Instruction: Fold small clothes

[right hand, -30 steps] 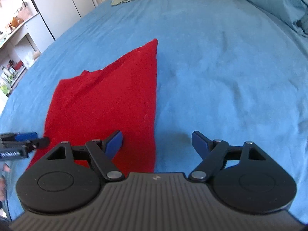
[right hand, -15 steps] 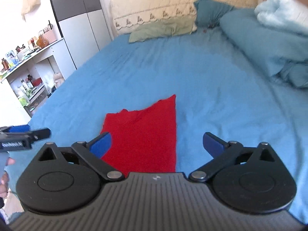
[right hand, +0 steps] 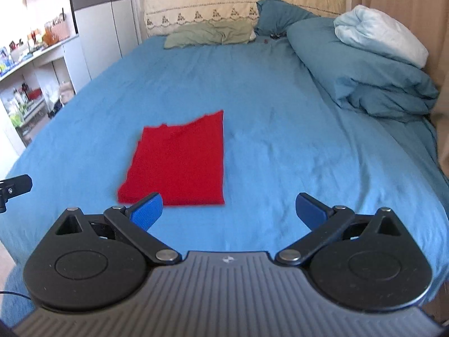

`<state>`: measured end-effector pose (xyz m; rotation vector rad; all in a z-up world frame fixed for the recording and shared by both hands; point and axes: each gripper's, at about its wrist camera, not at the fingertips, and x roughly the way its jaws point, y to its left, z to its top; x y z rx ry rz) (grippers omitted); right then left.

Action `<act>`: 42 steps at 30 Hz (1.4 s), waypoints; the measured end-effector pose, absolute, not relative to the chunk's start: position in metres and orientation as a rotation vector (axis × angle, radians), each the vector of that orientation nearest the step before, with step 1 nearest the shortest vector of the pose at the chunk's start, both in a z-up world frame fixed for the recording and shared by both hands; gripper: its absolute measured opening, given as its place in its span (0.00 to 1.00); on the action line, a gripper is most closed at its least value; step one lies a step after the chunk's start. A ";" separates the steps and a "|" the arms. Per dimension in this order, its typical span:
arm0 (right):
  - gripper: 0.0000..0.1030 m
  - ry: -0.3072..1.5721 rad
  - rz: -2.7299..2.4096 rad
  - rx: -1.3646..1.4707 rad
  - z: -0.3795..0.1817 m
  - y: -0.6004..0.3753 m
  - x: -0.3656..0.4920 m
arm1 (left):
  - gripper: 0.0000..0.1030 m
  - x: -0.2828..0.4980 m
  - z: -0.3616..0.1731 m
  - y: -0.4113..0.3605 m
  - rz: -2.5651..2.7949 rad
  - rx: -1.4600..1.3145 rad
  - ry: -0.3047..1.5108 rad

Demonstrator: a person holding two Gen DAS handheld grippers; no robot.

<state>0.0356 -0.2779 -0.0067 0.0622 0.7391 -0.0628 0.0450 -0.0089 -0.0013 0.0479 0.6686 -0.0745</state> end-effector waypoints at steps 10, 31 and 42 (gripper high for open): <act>1.00 0.814 -0.097 0.066 -0.035 -0.271 -0.009 | 1.00 0.010 -0.020 -0.016 -0.073 0.139 0.656; 1.00 0.795 -0.095 0.064 -0.030 -0.266 -0.019 | 1.00 -0.002 -0.022 -0.016 -0.098 0.111 0.638; 1.00 0.798 -0.096 0.069 -0.031 -0.265 -0.018 | 1.00 -0.006 -0.019 -0.017 -0.095 0.118 0.616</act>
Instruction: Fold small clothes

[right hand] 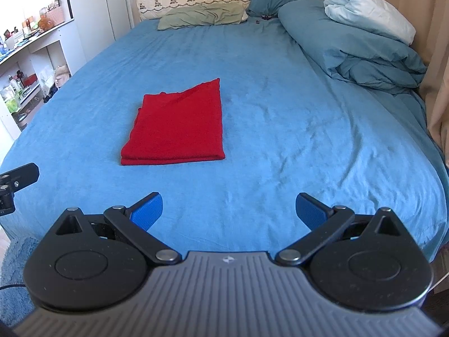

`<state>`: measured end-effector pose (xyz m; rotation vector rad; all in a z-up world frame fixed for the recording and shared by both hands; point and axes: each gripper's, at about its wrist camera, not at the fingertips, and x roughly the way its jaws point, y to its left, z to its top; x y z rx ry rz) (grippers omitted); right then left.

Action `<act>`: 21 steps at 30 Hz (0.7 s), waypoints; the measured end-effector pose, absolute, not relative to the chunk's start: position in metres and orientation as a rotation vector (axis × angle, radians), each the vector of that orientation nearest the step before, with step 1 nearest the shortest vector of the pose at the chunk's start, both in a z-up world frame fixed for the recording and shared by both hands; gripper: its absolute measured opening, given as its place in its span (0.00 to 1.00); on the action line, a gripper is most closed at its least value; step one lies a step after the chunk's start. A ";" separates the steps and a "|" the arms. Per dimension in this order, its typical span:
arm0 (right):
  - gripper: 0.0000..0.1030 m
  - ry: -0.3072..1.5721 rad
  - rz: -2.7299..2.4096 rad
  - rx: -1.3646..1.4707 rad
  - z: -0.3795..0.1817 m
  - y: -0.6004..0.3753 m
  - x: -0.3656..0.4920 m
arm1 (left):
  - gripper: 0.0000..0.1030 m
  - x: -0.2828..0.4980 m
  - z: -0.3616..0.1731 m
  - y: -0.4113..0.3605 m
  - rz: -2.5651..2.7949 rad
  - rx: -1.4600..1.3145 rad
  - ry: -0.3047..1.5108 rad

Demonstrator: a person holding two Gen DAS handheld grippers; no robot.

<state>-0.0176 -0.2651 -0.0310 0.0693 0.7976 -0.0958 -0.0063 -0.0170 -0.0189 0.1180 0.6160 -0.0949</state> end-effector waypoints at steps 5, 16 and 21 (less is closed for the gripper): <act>1.00 0.804 -0.098 0.079 -0.034 -0.265 -0.017 | 1.00 -0.007 -0.018 -0.018 -0.099 0.119 0.611; 1.00 0.807 -0.095 0.085 -0.037 -0.266 -0.015 | 1.00 -0.009 -0.016 -0.018 -0.100 0.120 0.597; 1.00 0.805 -0.095 0.085 -0.037 -0.266 -0.015 | 1.00 -0.008 -0.015 -0.019 -0.103 0.118 0.600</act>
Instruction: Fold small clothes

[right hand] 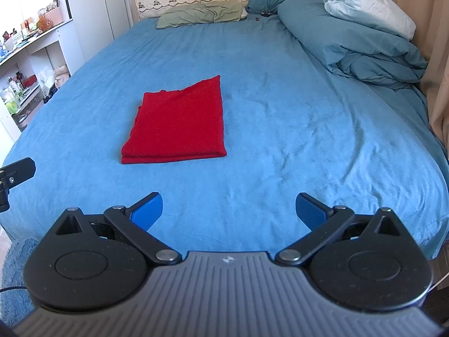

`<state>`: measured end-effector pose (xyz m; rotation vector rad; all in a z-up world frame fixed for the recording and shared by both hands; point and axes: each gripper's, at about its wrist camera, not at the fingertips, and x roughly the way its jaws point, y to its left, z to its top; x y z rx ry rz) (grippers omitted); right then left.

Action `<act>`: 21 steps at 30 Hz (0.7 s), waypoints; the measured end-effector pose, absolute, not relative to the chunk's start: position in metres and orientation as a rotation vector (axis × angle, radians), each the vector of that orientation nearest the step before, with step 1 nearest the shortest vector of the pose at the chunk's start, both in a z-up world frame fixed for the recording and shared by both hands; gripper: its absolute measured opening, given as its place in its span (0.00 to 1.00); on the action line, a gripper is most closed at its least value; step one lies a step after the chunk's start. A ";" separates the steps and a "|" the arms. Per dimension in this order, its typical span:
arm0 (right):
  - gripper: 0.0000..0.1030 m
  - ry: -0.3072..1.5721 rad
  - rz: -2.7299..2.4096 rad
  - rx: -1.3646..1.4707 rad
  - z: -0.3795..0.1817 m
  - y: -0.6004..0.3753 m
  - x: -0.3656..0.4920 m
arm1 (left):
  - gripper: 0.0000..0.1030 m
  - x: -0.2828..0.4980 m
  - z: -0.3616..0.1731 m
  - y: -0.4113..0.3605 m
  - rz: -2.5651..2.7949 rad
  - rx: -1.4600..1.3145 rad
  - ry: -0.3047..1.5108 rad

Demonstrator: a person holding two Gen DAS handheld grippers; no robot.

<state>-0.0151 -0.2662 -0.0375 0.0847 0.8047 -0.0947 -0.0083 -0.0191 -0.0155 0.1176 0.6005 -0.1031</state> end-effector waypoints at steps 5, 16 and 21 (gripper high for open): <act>1.00 0.803 -0.096 0.083 -0.038 -0.265 -0.015 | 1.00 -0.008 -0.015 -0.018 -0.102 0.114 0.604; 1.00 0.800 -0.100 0.078 -0.038 -0.263 -0.013 | 1.00 -0.007 -0.015 -0.019 -0.074 0.127 0.596; 1.00 0.799 -0.101 0.077 -0.038 -0.265 -0.013 | 1.00 -0.006 -0.015 -0.021 -0.065 0.138 0.584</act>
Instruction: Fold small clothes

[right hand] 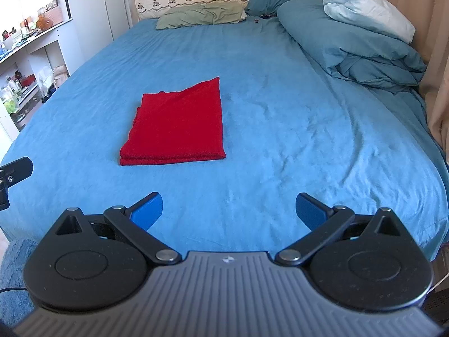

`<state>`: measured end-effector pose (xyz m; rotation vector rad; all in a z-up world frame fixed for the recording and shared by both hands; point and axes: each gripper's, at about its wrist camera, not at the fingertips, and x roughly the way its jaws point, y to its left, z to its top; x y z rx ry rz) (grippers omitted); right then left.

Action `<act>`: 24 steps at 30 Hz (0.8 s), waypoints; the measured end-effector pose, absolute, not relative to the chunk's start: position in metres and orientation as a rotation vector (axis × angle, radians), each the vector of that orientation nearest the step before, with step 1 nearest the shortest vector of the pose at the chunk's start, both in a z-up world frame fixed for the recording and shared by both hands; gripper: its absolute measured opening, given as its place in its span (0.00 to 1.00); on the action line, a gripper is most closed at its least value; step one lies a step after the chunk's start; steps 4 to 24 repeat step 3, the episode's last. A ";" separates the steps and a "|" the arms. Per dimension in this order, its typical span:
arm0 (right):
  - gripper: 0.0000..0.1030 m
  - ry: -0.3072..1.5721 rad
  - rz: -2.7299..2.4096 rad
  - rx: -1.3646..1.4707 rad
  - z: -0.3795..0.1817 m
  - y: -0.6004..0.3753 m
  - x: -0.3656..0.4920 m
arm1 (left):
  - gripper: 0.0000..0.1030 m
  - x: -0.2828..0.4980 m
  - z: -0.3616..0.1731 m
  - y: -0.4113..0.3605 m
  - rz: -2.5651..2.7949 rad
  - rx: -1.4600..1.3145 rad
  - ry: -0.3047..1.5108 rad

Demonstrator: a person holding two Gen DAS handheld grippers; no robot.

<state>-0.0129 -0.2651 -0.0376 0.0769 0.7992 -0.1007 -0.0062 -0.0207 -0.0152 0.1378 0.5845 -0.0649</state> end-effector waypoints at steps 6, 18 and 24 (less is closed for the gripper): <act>1.00 0.801 -0.101 0.077 -0.038 -0.265 -0.012 | 1.00 -0.003 -0.016 -0.021 -0.067 0.129 0.590; 1.00 0.801 -0.101 0.077 -0.038 -0.265 -0.012 | 1.00 -0.003 -0.016 -0.021 -0.067 0.129 0.590; 1.00 0.801 -0.101 0.077 -0.038 -0.265 -0.012 | 1.00 -0.003 -0.016 -0.021 -0.067 0.129 0.590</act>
